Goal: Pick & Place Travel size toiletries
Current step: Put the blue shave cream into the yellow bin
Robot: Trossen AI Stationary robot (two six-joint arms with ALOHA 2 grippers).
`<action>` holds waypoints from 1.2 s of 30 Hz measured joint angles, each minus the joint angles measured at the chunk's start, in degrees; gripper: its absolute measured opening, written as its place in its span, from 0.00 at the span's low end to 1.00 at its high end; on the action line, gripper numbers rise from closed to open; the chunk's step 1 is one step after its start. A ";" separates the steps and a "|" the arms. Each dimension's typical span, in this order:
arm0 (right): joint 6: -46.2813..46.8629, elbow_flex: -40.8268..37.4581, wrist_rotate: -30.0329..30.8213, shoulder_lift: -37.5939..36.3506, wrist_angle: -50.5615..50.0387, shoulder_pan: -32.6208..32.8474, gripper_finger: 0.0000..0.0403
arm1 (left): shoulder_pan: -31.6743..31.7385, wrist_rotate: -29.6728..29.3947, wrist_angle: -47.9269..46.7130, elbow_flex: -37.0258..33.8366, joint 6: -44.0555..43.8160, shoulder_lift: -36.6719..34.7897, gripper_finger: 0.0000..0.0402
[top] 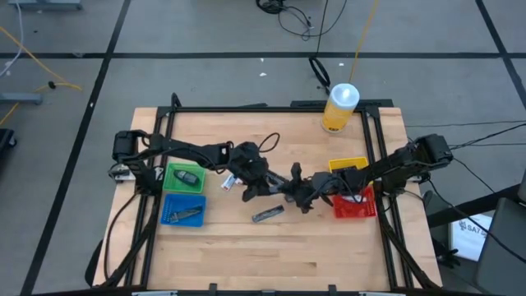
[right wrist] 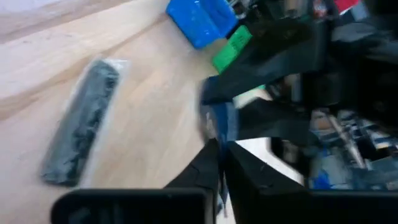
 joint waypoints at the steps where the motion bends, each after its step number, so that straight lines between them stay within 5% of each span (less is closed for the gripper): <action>1: 0.75 0.00 0.18 0.00 -1.14 0.18 0.02 | 0.05 0.86 0.84 -0.07 0.96 0.01 0.31; 4: 5.92 0.12 0.83 0.04 -4.17 0.92 0.02 | 0.92 4.78 3.24 0.63 5.23 -0.12 0.43; 9: 11.72 -0.02 14.23 -5.30 -12.52 5.47 0.01 | 3.51 6.37 2.67 1.29 9.37 -2.70 0.70; 13: 21.88 0.91 26.49 -15.40 -29.36 9.74 0.00 | 3.55 -1.70 -2.81 1.28 11.34 -4.89 0.84; 15: 31.21 4.78 27.64 -21.29 -41.36 10.86 0.00 | 2.10 -9.53 -2.58 0.17 12.53 -4.95 0.87; 20: 60.97 17.84 21.77 -29.70 -79.73 9.25 0.00 | -1.77 -24.43 16.13 -7.52 11.59 -4.51 0.85; 25: 79.11 25.18 7.72 -32.09 -103.40 2.96 0.00 | -4.36 -35.57 38.87 -17.16 4.67 -2.68 0.81; 31: 86.64 23.14 -5.75 -32.50 -114.14 -5.48 0.00 | -8.69 -48.39 52.75 -20.38 1.37 3.65 0.77; 36: 85.86 18.49 -8.86 -32.48 -112.97 -12.16 0.00 | -11.08 -52.63 55.79 -19.17 1.22 8.79 0.77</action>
